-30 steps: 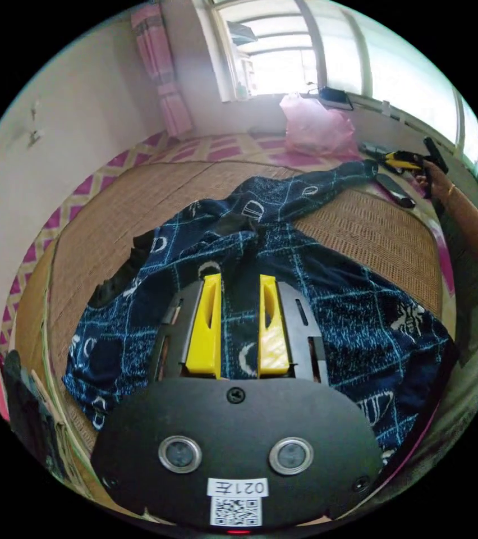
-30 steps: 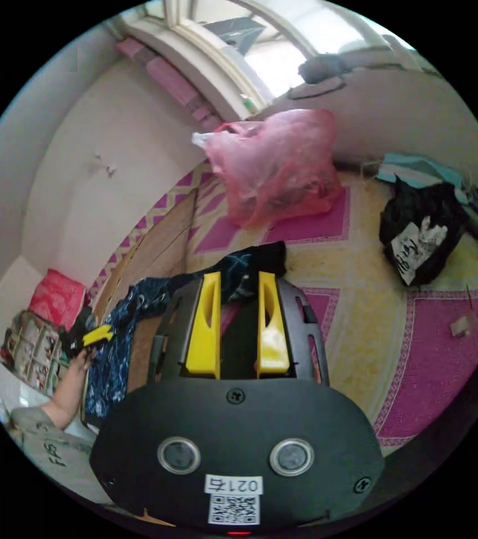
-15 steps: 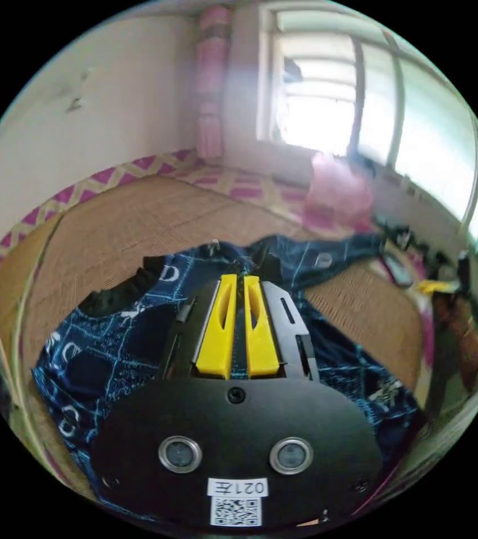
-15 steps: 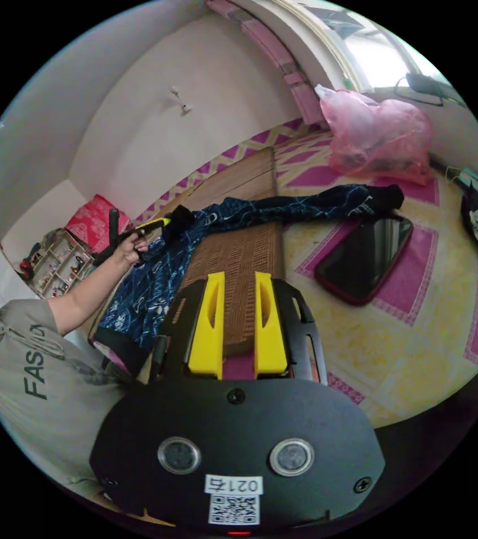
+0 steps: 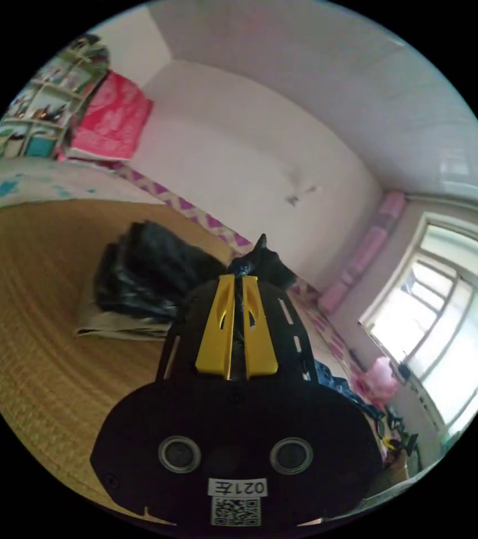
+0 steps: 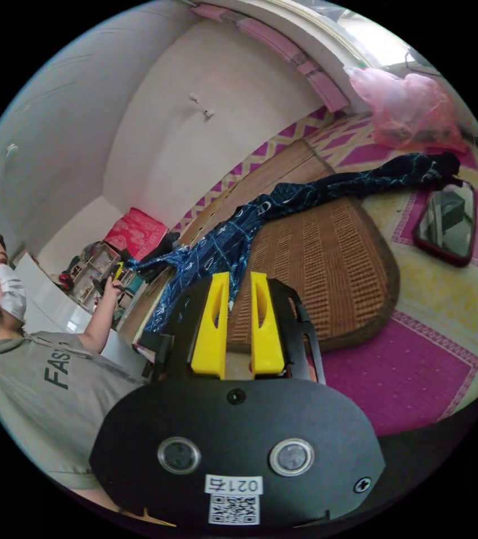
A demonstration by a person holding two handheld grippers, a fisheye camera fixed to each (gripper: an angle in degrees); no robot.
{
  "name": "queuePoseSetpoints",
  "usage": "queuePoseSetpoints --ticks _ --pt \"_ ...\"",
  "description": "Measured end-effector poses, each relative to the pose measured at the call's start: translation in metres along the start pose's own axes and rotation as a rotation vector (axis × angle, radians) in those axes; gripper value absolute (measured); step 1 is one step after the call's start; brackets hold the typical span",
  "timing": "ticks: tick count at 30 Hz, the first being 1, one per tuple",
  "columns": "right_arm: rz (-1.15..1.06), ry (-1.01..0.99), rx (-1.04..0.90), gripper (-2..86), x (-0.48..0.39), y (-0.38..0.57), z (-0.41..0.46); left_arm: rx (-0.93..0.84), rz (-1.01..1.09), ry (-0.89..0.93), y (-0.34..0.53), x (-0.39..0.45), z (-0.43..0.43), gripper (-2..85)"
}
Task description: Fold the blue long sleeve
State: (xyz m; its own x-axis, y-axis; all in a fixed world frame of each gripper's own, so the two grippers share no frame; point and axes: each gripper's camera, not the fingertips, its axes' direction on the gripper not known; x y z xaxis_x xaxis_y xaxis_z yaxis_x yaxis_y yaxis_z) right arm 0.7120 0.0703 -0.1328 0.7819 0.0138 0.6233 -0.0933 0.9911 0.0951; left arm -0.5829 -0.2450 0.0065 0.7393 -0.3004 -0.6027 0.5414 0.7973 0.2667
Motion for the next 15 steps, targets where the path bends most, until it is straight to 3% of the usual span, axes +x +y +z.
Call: queuePoseSetpoints --ticks 4,9,11,15 --pt "0.008 -0.045 -0.051 13.3 -0.023 0.003 0.028 -0.100 -0.203 -0.031 -0.007 -0.127 -0.026 -0.8" --pt "0.006 -0.096 -0.115 13.5 -0.064 0.006 0.065 -0.164 -0.493 0.131 0.000 -0.260 -0.052 0.0" --pt "0.000 -0.108 -0.134 13.5 -0.078 0.007 0.075 -0.085 -0.527 0.173 -0.005 -0.282 -0.073 0.7" --pt "-0.019 -0.113 -0.168 13.3 -0.109 0.010 0.097 0.055 -0.351 -0.075 -0.037 -0.293 -0.128 3.6"
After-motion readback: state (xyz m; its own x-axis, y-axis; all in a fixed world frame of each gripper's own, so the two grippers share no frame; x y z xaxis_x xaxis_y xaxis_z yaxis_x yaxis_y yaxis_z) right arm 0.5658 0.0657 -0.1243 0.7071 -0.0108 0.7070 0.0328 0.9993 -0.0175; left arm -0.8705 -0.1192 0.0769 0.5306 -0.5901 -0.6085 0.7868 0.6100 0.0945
